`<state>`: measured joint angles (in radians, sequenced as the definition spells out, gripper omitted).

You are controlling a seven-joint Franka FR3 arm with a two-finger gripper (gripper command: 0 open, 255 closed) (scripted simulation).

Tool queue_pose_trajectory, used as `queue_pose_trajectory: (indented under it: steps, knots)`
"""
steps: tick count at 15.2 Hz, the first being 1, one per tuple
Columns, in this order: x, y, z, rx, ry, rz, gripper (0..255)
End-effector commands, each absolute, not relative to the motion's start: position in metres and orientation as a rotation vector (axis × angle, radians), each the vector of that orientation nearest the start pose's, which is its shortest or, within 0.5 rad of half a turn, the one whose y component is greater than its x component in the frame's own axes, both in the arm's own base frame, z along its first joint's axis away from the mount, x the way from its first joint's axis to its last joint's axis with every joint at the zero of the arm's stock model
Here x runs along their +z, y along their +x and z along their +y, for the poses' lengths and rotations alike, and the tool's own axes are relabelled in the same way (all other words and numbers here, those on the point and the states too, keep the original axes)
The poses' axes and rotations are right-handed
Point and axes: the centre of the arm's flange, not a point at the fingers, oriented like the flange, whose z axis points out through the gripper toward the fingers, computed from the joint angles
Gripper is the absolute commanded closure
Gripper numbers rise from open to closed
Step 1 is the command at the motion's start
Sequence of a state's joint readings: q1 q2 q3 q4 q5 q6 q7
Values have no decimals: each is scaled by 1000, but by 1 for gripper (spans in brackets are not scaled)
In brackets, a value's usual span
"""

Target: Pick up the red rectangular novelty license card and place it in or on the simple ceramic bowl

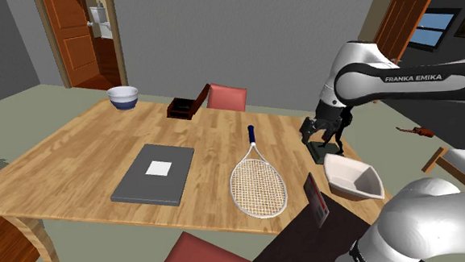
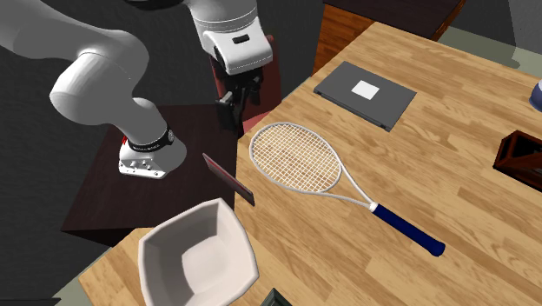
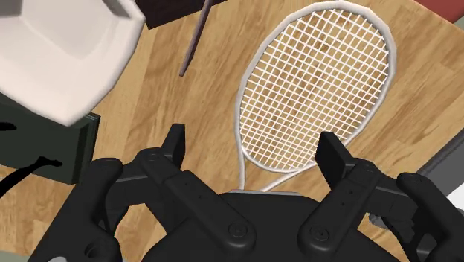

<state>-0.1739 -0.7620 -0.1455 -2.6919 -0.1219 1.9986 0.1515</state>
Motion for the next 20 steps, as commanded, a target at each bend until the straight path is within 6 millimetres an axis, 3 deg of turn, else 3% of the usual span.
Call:
queue_pose_trajectory:
  steps: [1, 12, 20]
  knots:
    - [433, 304, -117, -81, -3076, 693, 0]
    - [301, 263, -155, 38, -2918, 1135, 0]
    - [260, 261, -154, 39, -2916, 1139, 0]
